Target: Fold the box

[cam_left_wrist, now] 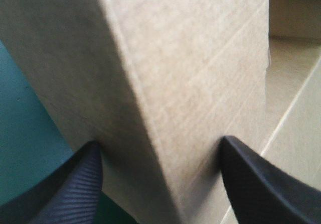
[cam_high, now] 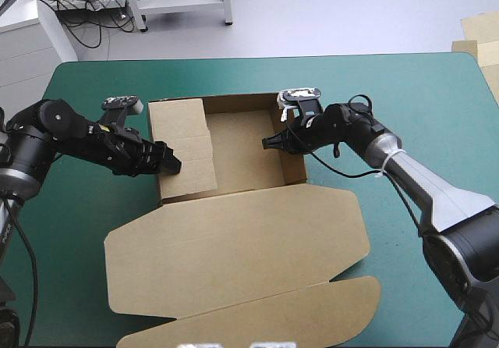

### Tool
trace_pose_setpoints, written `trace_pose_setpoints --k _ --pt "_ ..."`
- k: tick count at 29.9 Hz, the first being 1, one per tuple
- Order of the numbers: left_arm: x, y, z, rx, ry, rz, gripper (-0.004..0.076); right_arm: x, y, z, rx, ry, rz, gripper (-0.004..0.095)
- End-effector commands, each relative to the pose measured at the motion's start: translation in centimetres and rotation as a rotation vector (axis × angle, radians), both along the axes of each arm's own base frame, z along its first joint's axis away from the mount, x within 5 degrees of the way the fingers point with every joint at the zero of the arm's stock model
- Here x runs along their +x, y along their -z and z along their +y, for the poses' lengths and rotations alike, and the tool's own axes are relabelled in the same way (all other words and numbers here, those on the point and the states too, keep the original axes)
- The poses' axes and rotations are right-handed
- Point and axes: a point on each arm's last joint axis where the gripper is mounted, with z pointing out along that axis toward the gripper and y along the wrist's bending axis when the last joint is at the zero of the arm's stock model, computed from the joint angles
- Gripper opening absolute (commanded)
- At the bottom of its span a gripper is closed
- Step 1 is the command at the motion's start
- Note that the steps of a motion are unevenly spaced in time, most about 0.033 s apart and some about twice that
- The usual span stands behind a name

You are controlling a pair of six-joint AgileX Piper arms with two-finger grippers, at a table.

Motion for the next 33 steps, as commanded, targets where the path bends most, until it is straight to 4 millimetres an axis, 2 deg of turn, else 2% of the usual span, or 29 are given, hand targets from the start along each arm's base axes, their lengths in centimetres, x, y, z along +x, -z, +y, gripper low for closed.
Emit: trace_pose_setpoints --k 1,4,12,16,19,22,25,33 --pt "0.0 -2.1 -0.3 -0.058 -0.091 -0.100 0.0472 -1.7 -3.8 2.1 0.129 -0.004 -0.089 -0.0016" --pt "0.2 -2.0 -0.1 -0.019 -0.131 -0.101 0.0473 -2.3 -3.9 3.1 0.143 -0.021 -0.092 -0.0016" --pt "0.4 -0.5 -0.6 0.243 -0.219 -0.086 0.0472 -3.0 -3.8 3.8 0.141 -0.045 -0.055 -0.0016" --pt "0.5 -0.4 -0.8 0.273 -0.260 -0.085 0.0449 -3.2 -3.7 3.8 0.131 -0.053 -0.029 -0.0016" --pt "0.7 -0.4 -0.4 0.291 -0.312 -0.088 0.0323 -3.2 -3.7 3.8 0.139 -0.041 -0.021 -0.0016" --pt "0.8 -0.3 0.3 0.343 -0.382 -0.091 0.0132 -3.3 -3.7 3.8 0.139 -0.042 -0.021 -0.0016" --pt "0.9 -0.4 0.7 0.392 -0.395 -0.109 -0.0009 -3.3 -3.7 3.8 0.137 -0.043 -0.020 -0.0016" --pt "1.1 -0.5 2.2 0.550 -0.437 -0.157 -0.0010 -3.2 -3.6 3.6 0.112 -0.042 -0.035 -0.0016"
